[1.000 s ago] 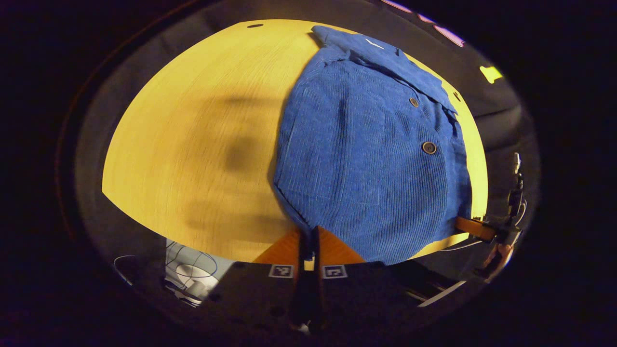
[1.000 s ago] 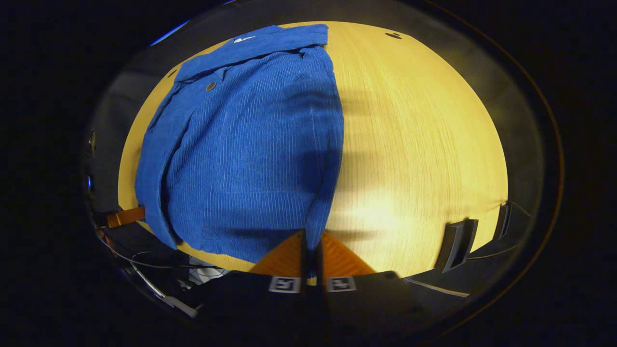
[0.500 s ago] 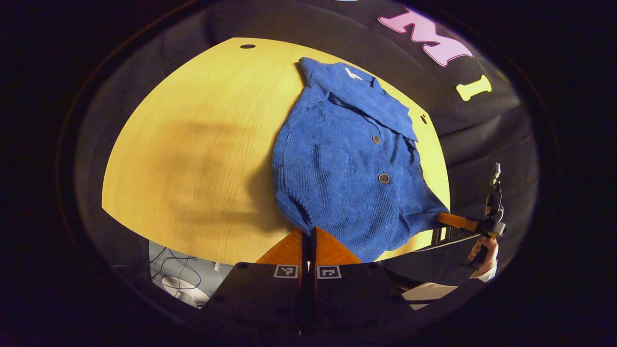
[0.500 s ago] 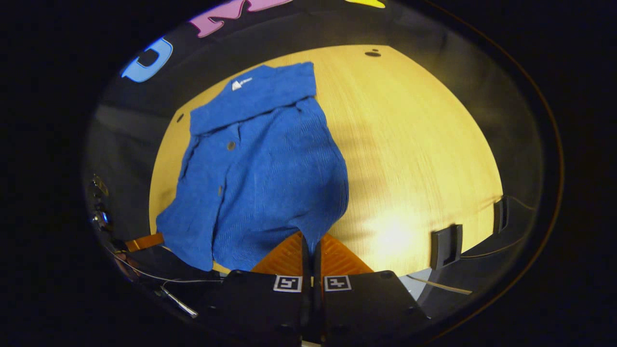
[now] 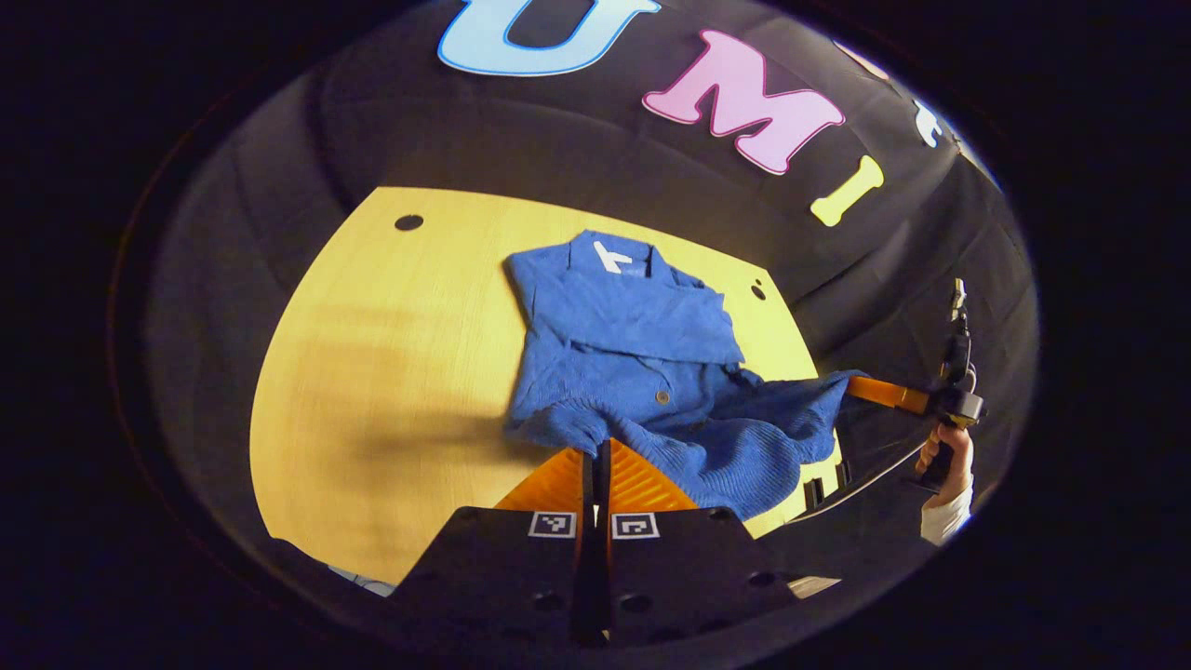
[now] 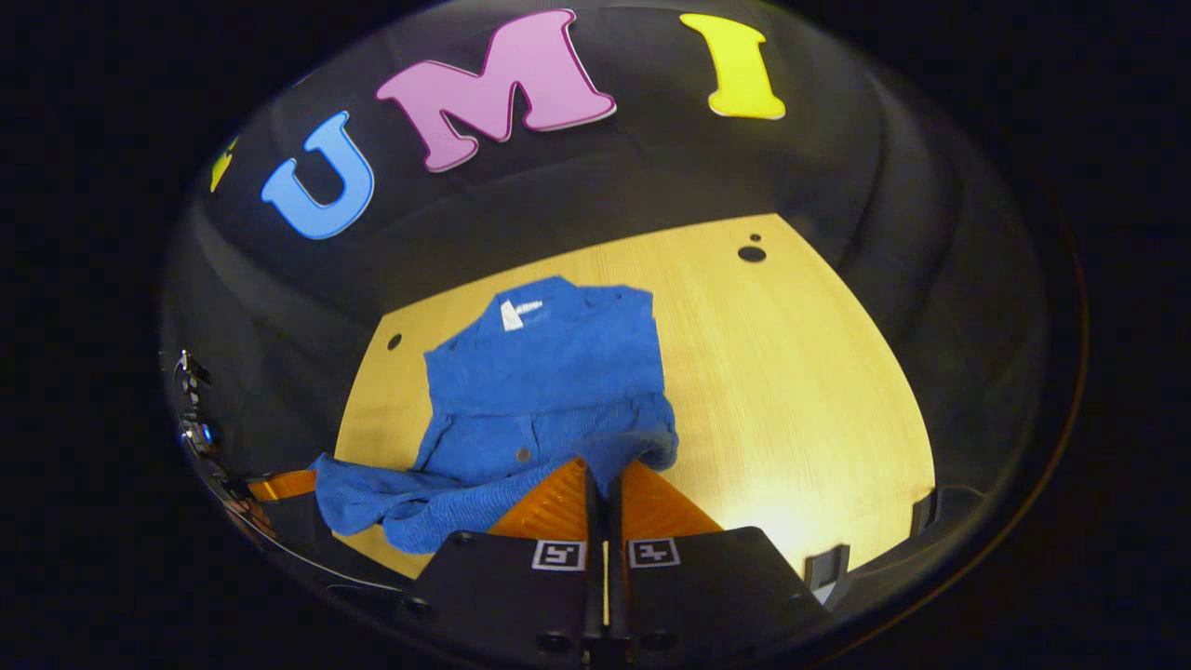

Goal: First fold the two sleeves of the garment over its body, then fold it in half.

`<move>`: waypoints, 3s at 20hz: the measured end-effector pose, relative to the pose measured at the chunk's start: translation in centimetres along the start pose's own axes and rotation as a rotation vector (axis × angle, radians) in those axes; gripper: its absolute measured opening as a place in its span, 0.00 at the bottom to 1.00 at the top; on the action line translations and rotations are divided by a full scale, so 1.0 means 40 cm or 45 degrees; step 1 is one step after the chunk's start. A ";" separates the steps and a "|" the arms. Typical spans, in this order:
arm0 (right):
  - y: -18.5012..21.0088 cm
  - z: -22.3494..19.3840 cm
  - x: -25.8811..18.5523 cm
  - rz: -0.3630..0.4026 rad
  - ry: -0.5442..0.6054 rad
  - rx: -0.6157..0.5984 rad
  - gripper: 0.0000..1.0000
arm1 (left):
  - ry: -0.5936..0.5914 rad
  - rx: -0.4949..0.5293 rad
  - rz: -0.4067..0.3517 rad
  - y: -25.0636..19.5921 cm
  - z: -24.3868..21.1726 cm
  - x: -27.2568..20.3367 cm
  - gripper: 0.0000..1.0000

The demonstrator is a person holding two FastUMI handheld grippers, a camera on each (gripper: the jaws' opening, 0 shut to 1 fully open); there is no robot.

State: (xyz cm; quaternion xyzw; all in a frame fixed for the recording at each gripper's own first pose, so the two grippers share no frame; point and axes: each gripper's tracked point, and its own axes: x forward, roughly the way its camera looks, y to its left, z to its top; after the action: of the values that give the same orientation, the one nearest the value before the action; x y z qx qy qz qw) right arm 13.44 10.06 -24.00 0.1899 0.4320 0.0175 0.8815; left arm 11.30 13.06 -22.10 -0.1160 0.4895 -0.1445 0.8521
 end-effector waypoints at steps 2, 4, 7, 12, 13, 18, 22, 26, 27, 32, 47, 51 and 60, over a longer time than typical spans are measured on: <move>0.014 0.113 0.057 0.010 -0.055 0.015 0.02 | -0.055 0.009 0.015 0.006 0.115 0.039 0.00; 0.002 0.207 0.144 0.000 -0.072 0.024 0.02 | -0.094 -0.005 0.020 0.006 0.226 0.107 0.00; -0.011 0.327 0.329 -0.014 -0.071 0.035 0.02 | -0.129 -0.038 0.049 0.034 0.383 0.248 0.00; -0.049 0.410 0.708 -0.037 0.018 0.032 0.03 | -0.060 -0.155 0.157 0.155 0.518 0.555 0.00; -0.060 0.406 0.770 -0.038 0.045 0.052 0.02 | -0.028 -0.149 0.197 0.182 0.520 0.614 0.00; -0.099 0.296 0.960 -0.050 0.181 0.041 0.00 | 0.101 -0.060 0.410 0.226 0.499 0.775 0.00; -0.088 0.352 0.993 0.000 0.056 0.099 0.34 | 0.005 -0.043 0.390 0.207 0.512 0.788 0.14; -0.086 0.422 0.966 0.042 -0.083 0.072 1.00 | -0.152 -0.164 0.497 0.241 0.524 0.768 0.69; -0.091 0.458 0.947 0.032 -0.161 0.024 0.98 | -0.197 -0.185 0.478 0.234 0.539 0.756 0.76; -0.057 0.505 0.746 0.024 -0.313 -0.189 0.98 | -0.364 -0.029 0.458 0.092 0.576 0.615 0.86; 0.135 -0.032 -0.266 0.068 -0.753 -0.208 0.97 | -0.744 0.100 0.199 -0.315 -0.046 -0.126 0.85; 0.134 -0.163 -0.403 0.093 -0.736 -0.204 0.96 | -0.900 0.218 0.175 -0.379 -0.135 -0.257 0.83; 0.157 -0.291 -0.484 0.163 -0.735 -0.142 0.97 | -0.934 0.281 0.138 -0.506 -0.311 -0.365 0.82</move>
State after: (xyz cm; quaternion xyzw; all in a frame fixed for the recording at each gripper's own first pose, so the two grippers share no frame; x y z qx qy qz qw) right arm -6.79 15.84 -13.64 0.1652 0.1491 0.0419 0.9740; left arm -9.19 -1.23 -9.68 -0.0417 0.1390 -0.1000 0.9844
